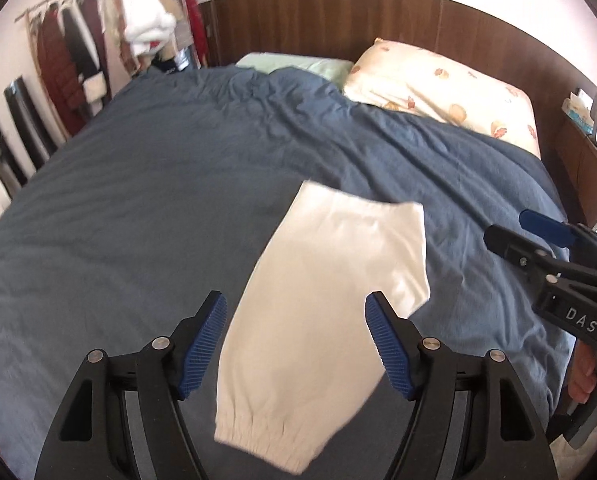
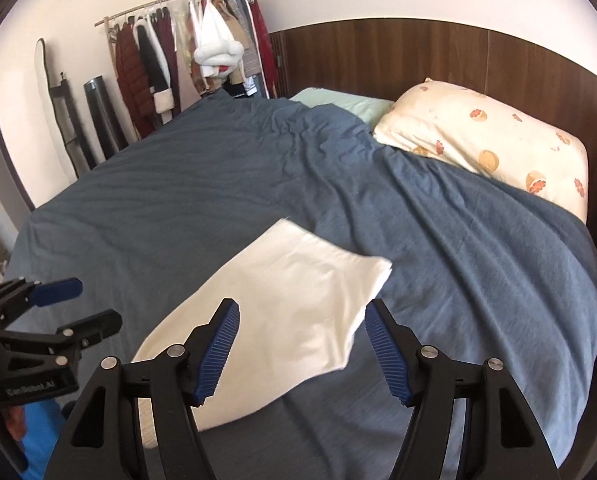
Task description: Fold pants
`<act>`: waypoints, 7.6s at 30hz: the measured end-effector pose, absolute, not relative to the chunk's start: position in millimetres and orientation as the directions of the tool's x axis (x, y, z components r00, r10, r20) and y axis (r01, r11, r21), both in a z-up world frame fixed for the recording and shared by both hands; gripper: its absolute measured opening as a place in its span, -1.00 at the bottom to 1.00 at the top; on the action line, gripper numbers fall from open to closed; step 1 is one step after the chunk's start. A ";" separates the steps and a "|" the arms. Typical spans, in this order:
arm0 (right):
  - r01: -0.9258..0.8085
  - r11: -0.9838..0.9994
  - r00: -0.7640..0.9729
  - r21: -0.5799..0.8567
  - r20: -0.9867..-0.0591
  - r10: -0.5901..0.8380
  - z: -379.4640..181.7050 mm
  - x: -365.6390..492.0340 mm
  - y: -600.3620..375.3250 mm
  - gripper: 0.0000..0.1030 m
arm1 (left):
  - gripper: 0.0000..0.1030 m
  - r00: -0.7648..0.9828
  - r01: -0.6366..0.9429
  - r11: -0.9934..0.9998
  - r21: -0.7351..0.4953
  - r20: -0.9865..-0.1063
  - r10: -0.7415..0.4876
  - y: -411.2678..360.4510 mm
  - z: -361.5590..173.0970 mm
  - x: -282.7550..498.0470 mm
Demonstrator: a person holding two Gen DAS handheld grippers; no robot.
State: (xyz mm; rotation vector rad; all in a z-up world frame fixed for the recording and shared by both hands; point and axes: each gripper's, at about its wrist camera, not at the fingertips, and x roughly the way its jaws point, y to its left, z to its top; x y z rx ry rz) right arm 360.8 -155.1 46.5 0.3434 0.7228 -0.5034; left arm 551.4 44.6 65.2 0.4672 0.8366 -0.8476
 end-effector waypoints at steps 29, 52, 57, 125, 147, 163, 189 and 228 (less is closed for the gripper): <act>0.740 0.622 0.541 0.258 -0.777 -0.321 -33.2 414.8 -301.5 0.28 | 0.22 0.284 0.871 0.489 0.047 -0.860 -0.423 -119.2 2.9 672.5; 0.828 0.481 0.428 0.288 -0.880 -0.208 -116.5 438.7 -339.9 0.01 | 0.02 0.107 0.914 0.404 -0.027 -0.946 -0.307 -192.3 -97.0 725.2; 0.828 0.484 0.420 0.282 -0.884 -0.203 -124.0 443.2 -340.1 -0.04 | -0.04 0.060 0.913 0.402 -0.071 -0.951 -0.304 -196.7 -109.4 733.5; 0.533 0.799 0.674 0.278 -0.710 -0.203 -12.6 441.5 -271.9 -0.86 | -0.81 0.145 0.943 0.331 -0.038 -0.847 -0.511 -101.9 9.2 683.9; 0.264 0.954 0.720 0.143 -0.688 -0.096 24.2 421.3 -105.7 -0.86 | -0.81 0.206 0.970 0.207 0.124 -0.873 -0.442 24.5 15.5 641.7; -0.031 0.996 0.591 0.080 -0.803 0.083 -24.2 397.1 -7.3 -0.86 | -0.80 0.352 0.929 0.003 0.370 -0.881 -0.315 98.5 -39.6 581.0; -0.225 0.974 0.398 -0.033 -0.916 0.060 -90.4 397.2 59.8 -0.86 | -0.41 0.410 0.912 0.077 0.403 -0.885 -0.221 155.7 -42.5 607.0; 0.124 0.985 0.326 -0.120 -0.933 -0.155 -94.2 408.5 74.2 -0.46 | -0.35 -0.074 0.928 0.329 -0.175 -0.952 -0.297 156.5 -64.5 655.4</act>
